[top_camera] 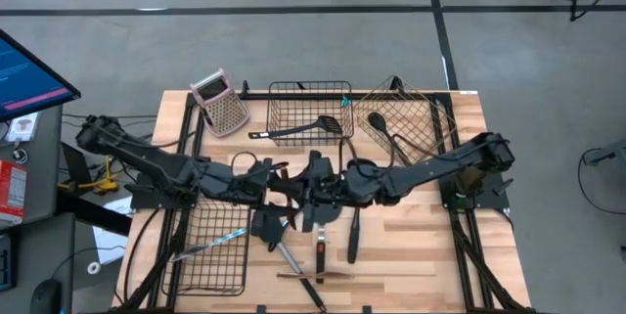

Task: Pick & Place Kitchen Items
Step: Put the top brown table knife into the bottom wire basket

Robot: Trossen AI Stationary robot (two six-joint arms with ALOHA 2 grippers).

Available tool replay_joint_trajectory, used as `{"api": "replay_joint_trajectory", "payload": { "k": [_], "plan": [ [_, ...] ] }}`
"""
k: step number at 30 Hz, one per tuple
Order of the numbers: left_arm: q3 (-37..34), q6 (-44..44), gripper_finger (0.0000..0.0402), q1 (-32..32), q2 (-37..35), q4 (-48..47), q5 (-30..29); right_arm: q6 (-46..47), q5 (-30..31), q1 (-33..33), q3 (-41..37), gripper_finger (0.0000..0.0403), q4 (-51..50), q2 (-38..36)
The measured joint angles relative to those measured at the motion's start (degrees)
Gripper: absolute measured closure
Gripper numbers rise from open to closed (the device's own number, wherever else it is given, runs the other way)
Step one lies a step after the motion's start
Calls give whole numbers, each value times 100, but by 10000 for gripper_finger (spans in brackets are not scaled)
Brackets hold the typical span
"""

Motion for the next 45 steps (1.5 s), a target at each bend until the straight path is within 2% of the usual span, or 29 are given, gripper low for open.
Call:
{"api": "replay_joint_trajectory", "payload": {
  "k": [10,12,14,21,31,35,40,45],
  "plan": [
    [4,49,329,27,-183,289,-4,-18,-4,70,0,401,10,11],
    [4,52,370,26,-184,294,7,-22,8,60,0,401,4,12],
    [4,46,391,24,-184,292,-15,-30,5,55,0,401,-1,17],
    [4,143,400,17,-184,293,-260,-42,-67,50,0,390,-11,17],
    [5,323,401,24,-196,234,-656,0,-122,2,-5,276,-41,-122],
    [4,319,401,24,-316,-73,-658,-122,-134,3,-13,234,-136,-243],
    [7,108,401,24,-684,-723,-743,-104,-131,36,-11,196,-710,-648],
    [0,-1129,401,32,-1165,-2105,-814,139,-182,233,9,185,-1600,-1153]
  ]
}}
